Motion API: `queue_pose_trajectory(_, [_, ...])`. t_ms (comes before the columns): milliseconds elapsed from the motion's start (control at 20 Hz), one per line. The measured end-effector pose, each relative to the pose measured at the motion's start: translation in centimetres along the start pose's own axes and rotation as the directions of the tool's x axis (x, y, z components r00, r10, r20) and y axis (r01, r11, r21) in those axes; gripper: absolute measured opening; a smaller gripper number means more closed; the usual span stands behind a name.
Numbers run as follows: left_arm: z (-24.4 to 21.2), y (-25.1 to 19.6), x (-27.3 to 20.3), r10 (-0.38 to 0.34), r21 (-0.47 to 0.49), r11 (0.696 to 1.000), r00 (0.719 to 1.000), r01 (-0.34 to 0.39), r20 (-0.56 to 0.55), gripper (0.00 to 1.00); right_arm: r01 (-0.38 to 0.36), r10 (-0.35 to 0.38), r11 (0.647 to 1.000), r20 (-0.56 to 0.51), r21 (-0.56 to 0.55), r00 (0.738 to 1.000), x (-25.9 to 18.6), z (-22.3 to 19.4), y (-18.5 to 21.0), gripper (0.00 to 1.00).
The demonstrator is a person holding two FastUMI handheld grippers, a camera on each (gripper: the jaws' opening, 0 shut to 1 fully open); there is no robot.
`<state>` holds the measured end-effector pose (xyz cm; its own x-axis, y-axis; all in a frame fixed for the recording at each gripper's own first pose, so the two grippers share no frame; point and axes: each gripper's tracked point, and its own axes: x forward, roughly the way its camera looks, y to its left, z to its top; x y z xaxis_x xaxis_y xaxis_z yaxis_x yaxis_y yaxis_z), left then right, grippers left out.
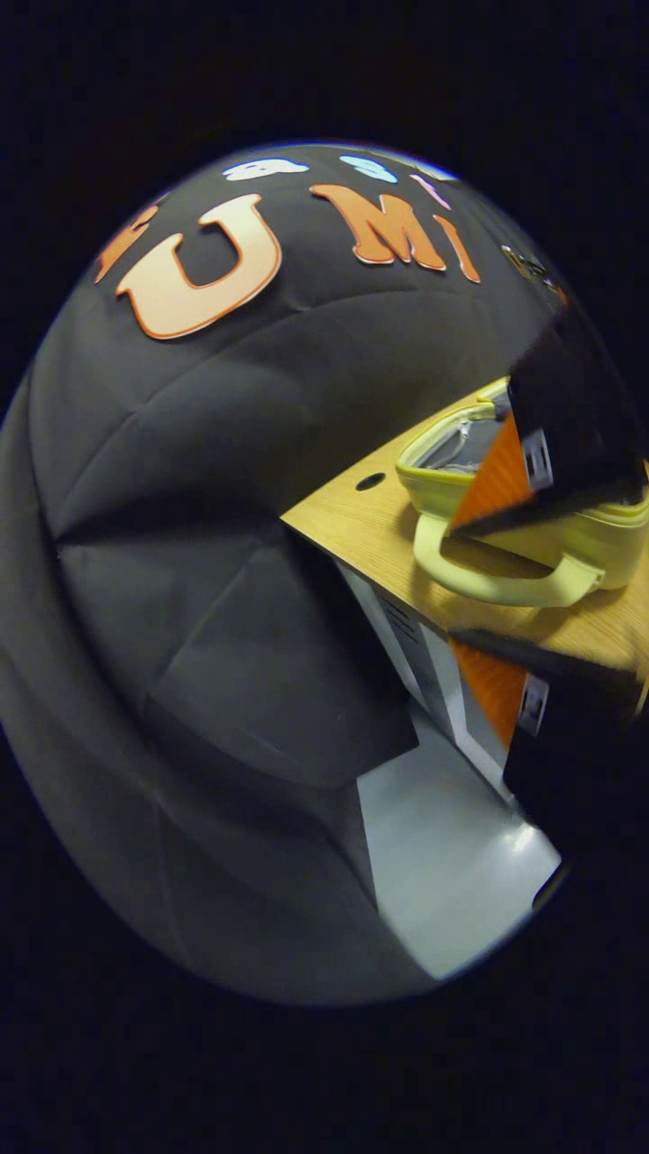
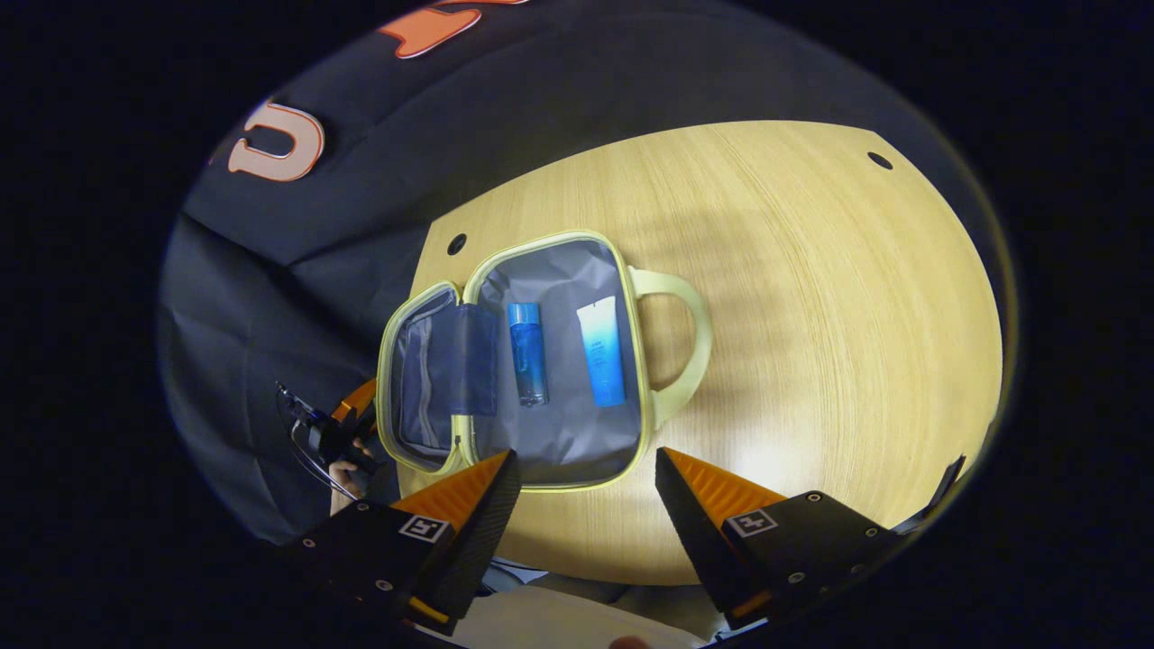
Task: First open the suitcase, pack the skin care products into it, and then close the suitcase.
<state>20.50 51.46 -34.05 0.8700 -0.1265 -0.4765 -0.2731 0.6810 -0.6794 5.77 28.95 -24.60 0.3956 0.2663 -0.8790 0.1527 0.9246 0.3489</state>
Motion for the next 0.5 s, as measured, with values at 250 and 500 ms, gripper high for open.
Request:
queue_pose_trajectory(250, [-0.6,-0.8,-0.6,-0.013,-0.017,1.0,1.0,0.012,-0.022,0.17,-0.005,0.005,0.999,0.009,0.032,1.0,0.1,0.1,-0.6,0.96])
queue_pose_trajectory(500, [1.4,-5.0,-2.4,0.034,0.194,0.98,0.999,-0.038,0.019,0.08,0.0,0.0,1.0,0.03,0.013,1.0,0.5,0.4,-1.5,0.96])
